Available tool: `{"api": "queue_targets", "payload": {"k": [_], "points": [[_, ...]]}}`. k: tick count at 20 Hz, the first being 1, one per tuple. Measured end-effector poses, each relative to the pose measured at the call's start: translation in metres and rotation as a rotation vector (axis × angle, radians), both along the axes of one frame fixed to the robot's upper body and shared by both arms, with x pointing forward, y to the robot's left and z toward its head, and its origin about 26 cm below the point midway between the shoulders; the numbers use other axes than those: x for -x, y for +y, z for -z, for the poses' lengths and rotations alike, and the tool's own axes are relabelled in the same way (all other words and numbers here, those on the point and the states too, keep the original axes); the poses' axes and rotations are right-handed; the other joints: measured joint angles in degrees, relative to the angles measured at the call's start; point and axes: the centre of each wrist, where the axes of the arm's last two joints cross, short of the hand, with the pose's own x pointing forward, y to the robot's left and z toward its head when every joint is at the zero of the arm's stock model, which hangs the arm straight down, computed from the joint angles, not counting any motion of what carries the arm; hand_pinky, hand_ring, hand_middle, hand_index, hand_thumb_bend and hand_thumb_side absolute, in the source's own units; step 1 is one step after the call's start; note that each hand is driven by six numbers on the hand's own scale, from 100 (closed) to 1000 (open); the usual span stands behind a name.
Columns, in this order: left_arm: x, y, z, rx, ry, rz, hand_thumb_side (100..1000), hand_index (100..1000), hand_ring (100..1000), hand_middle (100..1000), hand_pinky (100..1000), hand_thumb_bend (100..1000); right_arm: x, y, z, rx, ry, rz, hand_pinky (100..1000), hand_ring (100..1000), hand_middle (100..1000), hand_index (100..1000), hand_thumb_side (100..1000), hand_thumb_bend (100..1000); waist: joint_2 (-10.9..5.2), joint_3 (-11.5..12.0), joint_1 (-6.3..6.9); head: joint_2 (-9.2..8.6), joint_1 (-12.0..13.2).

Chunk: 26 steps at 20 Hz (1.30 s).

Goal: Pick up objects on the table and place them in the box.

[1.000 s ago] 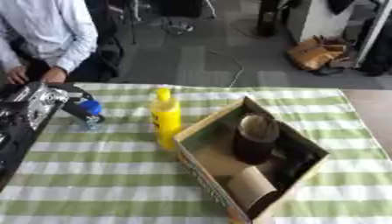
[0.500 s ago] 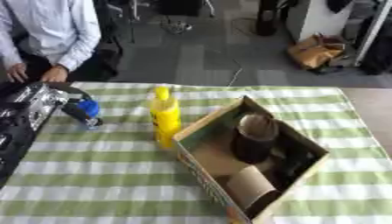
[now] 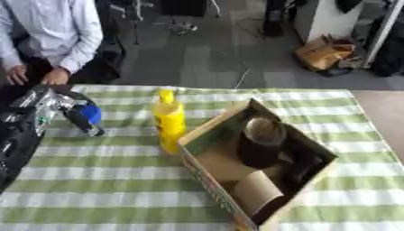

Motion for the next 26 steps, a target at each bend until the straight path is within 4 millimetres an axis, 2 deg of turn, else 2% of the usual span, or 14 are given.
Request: {"api": "queue_targets", "payload": {"k": [1, 2, 9, 10, 11, 12, 14, 16, 17, 21, 26], "points": [[-0.0001, -0.0002, 0.0001, 0.010, 0.003, 0.000, 552, 1000, 576, 800, 392, 412, 0.0000, -0.0001, 0.0000, 0.000, 0.000, 0.000, 834, 819, 649, 554, 1000, 100, 0.00, 0.0, 0.03, 0.00, 0.0], [-0.0001, -0.0002, 0.0001, 0.021, 0.006, -0.001, 535, 994, 540, 772, 332, 395, 0.0000, -0.0001, 0.0000, 0.000, 0.000, 0.000, 834, 819, 649, 554, 1000, 100, 0.00, 0.0, 0.06, 0.00, 0.0], [-0.0009, -0.0024, 0.0012, 0.085, 0.014, -0.006, 439, 925, 518, 718, 312, 328, -0.0001, 0.0001, 0.0003, -0.005, -0.001, -0.004, 834, 818, 649, 553, 1000, 100, 0.01, -0.1, 0.10, -0.06, 0.0], [-0.0011, -0.0028, 0.0014, 0.090, 0.016, -0.007, 374, 907, 517, 713, 300, 305, -0.0001, 0.0000, 0.0003, -0.005, -0.001, -0.004, 834, 818, 648, 551, 1000, 100, 0.01, -0.1, 0.11, -0.15, 0.0], [-0.0014, -0.0035, 0.0012, 0.094, 0.016, -0.007, 366, 905, 517, 713, 298, 304, -0.0001, 0.0000, 0.0003, -0.006, -0.002, -0.005, 834, 818, 648, 550, 1000, 100, 0.01, -0.1, 0.13, -0.18, 0.0], [-0.0014, -0.0036, 0.0011, 0.096, 0.018, -0.010, 278, 890, 529, 715, 315, 295, -0.0001, -0.0001, 0.0002, -0.007, -0.003, -0.006, 833, 818, 648, 549, 1000, 100, 0.01, -0.1, 0.17, -0.19, 0.0], [-0.0015, -0.0038, 0.0010, 0.099, 0.022, -0.015, 269, 888, 531, 715, 318, 296, -0.0001, -0.0004, 0.0002, -0.008, -0.004, -0.006, 834, 818, 648, 549, 1000, 100, 0.01, -0.1, 0.23, -0.19, 0.0], [-0.0016, -0.0041, 0.0004, 0.102, 0.026, -0.021, 142, 862, 560, 708, 332, 266, 0.0000, -0.0007, 0.0001, -0.009, -0.006, -0.007, 834, 818, 646, 545, 1000, 100, 0.01, -0.1, 0.23, -0.19, 0.0], [-0.0016, -0.0041, 0.0003, 0.103, 0.029, -0.026, 100, 816, 570, 705, 314, 235, 0.0000, -0.0007, 0.0001, -0.008, -0.006, -0.008, 834, 818, 645, 543, 1000, 100, 0.01, -0.1, 0.24, -0.19, 0.0], [-0.0016, -0.0047, -0.0009, 0.115, 0.034, -0.049, 100, 757, 576, 669, 293, 158, 0.0000, -0.0007, 0.0000, -0.007, -0.008, -0.011, 831, 816, 639, 536, 1000, 100, 0.01, -0.1, 0.24, -0.18, 0.0], [-0.0016, -0.0046, -0.0009, 0.130, 0.029, -0.068, 100, 652, 543, 576, 312, 120, 0.0001, -0.0020, -0.0002, -0.008, -0.014, -0.012, 831, 812, 632, 534, 1000, 100, 0.01, 0.0, 0.21, -0.14, 0.0]]}}
